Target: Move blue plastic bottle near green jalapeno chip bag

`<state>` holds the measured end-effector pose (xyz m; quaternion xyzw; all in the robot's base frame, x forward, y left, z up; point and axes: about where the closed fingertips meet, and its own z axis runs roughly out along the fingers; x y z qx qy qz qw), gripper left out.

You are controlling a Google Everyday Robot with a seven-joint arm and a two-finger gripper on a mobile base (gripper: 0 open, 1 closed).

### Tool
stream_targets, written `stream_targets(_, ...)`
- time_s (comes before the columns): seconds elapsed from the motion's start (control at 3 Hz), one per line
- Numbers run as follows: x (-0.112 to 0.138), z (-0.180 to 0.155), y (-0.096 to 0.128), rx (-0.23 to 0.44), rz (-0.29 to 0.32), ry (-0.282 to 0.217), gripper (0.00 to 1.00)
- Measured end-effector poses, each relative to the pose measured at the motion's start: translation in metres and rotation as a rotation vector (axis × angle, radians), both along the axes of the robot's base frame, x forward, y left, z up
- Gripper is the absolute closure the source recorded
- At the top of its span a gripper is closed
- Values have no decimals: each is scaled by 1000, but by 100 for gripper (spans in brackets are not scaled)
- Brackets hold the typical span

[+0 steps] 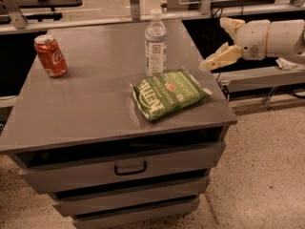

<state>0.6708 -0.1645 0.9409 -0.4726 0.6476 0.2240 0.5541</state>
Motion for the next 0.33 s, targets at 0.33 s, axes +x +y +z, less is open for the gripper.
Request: stream_targets(0.33,1,5,-6,-1,-5,-9,0)
